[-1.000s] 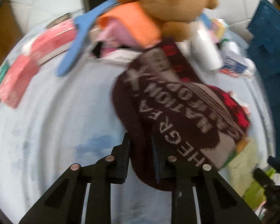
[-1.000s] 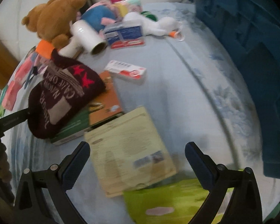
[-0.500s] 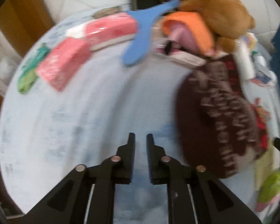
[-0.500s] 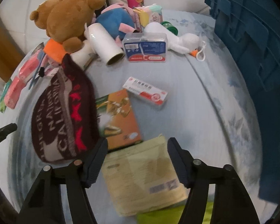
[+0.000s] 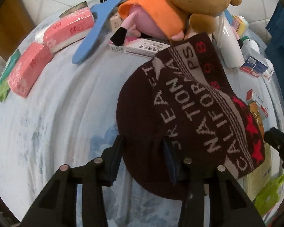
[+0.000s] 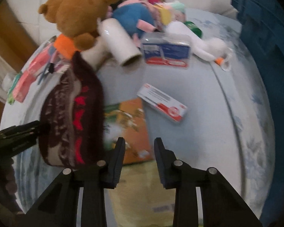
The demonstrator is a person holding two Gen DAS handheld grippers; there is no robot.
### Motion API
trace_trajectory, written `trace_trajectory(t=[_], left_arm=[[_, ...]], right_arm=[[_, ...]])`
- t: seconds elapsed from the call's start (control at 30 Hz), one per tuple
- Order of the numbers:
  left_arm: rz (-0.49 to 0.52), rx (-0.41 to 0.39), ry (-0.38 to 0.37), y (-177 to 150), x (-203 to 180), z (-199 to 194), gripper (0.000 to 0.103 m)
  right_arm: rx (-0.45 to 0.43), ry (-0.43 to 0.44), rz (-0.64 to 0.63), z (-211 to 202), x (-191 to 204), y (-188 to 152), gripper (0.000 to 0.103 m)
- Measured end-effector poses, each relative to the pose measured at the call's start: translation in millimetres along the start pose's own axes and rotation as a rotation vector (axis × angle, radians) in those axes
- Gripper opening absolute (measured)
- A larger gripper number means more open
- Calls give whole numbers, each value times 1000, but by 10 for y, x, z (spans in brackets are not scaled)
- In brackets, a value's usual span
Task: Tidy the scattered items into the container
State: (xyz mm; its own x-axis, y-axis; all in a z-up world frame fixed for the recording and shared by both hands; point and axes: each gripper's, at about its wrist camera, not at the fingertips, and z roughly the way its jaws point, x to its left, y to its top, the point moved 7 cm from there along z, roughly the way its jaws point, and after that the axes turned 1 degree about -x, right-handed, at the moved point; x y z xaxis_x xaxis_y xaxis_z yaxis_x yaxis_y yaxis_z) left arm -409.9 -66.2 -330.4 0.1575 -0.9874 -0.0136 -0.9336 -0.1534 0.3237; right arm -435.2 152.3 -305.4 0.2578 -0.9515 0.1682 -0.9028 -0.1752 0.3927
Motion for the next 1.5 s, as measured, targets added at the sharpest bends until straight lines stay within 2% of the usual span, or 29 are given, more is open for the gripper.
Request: trace_trajectory(t=[0.1,0.2,0.23,0.27,0.33,0.47,0.57,0.63,0.7,0.77,0.87,1.0,1.17,1.23,1.27,1.3,1.33,1.37,1.4,1.47,1.5], left_arm=[[4,-4,4,-17,70,-43,39],[-4,-3,23,-41,262,-61,39],[-7,-2,41,-50,347,-65,38],[-5,-2,92,-55,458,-64,33],[-10,7,180,-79,734,-48,32],[-87,8,173,-173,1226,-168,31],[-88,-24,156,-177,1370,-340,32],[-77,-45,156,-174,1424,-451,34],[-59,-57,148,-164,1453,-511,53],[-34,-71,130,-160,1383,-557,59],[18,-74,73,-177,1153,-546,59],[101,-67,-3,-320,737,-474,59],[152,-39,-36,-582,322,-413,59],[150,-35,-33,-647,227,-416,59],[145,-35,-37,-667,186,-442,59],[139,-41,-45,-680,146,-488,59],[136,-50,-56,-683,114,-534,59],[138,-61,-69,-688,67,-583,62],[147,-72,-68,-693,15,-613,76],[166,-94,-58,-705,-94,-655,96],[178,-94,-34,-727,-156,-607,97]], right_arm=[[14,10,-28,130,184,44,31],[21,-31,-102,220,444,42,32],[27,-7,-113,228,553,36,32],[33,12,-126,238,666,27,32],[43,28,-159,265,909,-16,32],[72,126,-188,346,1438,-128,32],[100,233,-186,432,1875,-223,32],[108,295,-173,444,2096,-266,32],[126,373,-157,402,2252,-332,32],[134,397,-147,372,2309,-422,32],[131,320,-110,354,2139,-545,33],[133,239,-24,227,1693,-816,37],[118,151,52,31,1175,-1097,38],[103,116,64,-69,969,-1149,47],[97,103,65,-102,898,-1144,58],[90,91,66,-136,827,-1139,63],[84,78,67,-169,756,-1134,64],[77,67,68,-200,686,-1125,64],[72,64,70,-226,624,-1108,64],[62,65,73,-252,523,-1065,64],[58,65,74,-257,482,-1046,65]])
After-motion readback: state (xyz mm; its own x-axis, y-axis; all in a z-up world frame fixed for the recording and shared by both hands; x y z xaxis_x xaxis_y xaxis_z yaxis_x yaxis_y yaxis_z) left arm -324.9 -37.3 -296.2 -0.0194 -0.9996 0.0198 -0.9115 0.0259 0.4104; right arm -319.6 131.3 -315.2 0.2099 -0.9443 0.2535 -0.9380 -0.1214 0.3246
